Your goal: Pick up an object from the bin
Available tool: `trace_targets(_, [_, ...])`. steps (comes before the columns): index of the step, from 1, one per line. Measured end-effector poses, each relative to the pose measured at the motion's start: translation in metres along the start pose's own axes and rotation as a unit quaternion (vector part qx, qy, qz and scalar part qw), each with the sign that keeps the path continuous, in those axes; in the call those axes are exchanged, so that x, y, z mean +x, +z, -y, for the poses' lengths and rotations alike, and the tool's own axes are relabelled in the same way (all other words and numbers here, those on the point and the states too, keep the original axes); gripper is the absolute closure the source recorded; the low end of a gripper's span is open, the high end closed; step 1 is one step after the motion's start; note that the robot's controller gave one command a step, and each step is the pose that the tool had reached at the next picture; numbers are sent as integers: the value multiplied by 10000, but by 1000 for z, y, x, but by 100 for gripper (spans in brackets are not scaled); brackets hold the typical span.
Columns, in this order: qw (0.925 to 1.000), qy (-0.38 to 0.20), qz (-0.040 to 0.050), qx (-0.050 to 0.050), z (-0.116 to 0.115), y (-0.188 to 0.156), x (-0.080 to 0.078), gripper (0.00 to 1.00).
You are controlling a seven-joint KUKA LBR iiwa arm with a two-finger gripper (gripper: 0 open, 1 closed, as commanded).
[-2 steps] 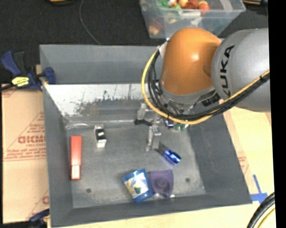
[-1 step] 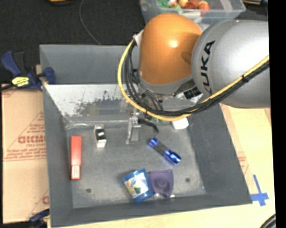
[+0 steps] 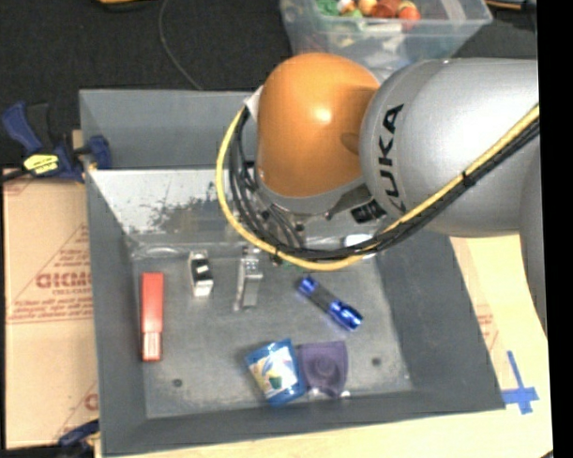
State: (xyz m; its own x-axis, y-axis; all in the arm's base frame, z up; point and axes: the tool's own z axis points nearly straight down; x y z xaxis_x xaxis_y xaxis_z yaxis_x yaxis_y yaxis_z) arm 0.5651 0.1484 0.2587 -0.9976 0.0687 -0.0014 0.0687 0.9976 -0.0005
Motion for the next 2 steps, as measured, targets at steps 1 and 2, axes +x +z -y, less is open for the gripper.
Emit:
trace_targets(1, [9929, -1186, 81, -14, -48, -15, -58, 0])
trace_targets(2, [9552, -2961, 35, 4, -26, 13, -49, 0])
